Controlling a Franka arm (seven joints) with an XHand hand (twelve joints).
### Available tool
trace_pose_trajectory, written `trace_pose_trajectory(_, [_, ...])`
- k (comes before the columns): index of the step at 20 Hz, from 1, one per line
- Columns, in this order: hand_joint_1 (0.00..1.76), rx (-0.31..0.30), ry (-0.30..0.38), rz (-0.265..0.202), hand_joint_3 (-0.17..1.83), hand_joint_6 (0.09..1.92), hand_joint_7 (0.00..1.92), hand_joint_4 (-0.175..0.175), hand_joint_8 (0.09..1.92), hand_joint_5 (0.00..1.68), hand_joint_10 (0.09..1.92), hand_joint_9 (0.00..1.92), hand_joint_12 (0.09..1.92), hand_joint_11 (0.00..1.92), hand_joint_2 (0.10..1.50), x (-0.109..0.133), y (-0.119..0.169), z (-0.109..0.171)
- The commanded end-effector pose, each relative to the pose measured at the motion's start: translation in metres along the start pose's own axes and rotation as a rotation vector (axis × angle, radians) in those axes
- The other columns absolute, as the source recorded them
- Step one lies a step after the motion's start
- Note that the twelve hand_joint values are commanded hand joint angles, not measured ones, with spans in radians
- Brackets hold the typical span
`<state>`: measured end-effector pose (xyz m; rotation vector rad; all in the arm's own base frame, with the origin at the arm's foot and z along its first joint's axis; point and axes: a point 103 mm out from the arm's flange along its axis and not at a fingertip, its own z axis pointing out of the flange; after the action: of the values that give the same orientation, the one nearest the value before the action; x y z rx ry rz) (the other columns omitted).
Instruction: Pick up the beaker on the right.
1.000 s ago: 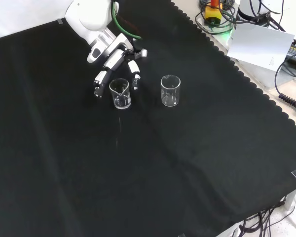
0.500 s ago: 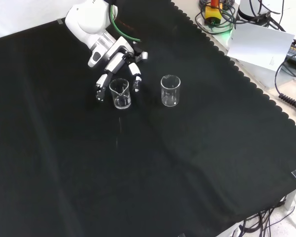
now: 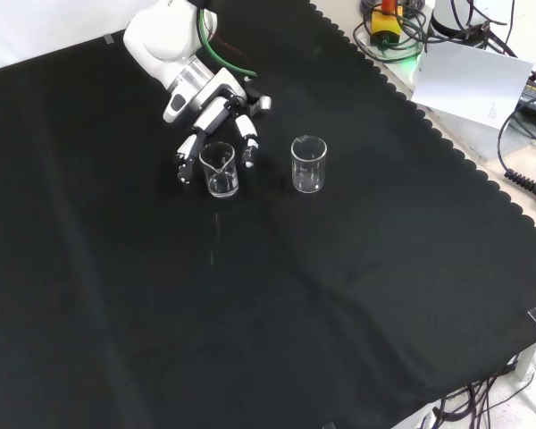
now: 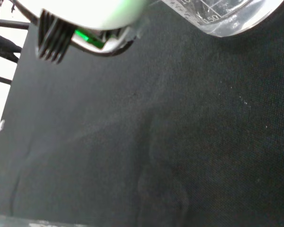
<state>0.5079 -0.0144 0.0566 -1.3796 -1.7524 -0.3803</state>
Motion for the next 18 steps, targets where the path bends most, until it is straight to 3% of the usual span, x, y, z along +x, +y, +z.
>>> trace_pose_trajectory(1, [0.97,-0.039,0.030,0.004,0.63,0.09,0.17,0.022,0.58,0.44,0.61,0.28,1.33,0.00,0.52,0.0008,0.0007,0.0016])
trace_pose_trajectory(4, [0.98,-0.035,0.056,0.008,0.63,0.09,0.17,0.022,0.58,0.45,0.61,0.28,1.33,0.00,0.52,0.0003,0.0015,0.0008])
trace_pose_trajectory(15, [1.05,-0.080,0.035,0.010,0.62,0.12,0.19,0.024,0.58,0.48,0.59,0.29,1.32,0.00,0.54,0.0016,0.0029,0.0056])
trace_pose_trajectory(18, [1.10,-0.096,0.046,0.013,0.62,0.34,0.23,0.028,0.60,0.45,0.56,0.36,1.33,0.01,0.54,0.0024,0.0033,0.0056])
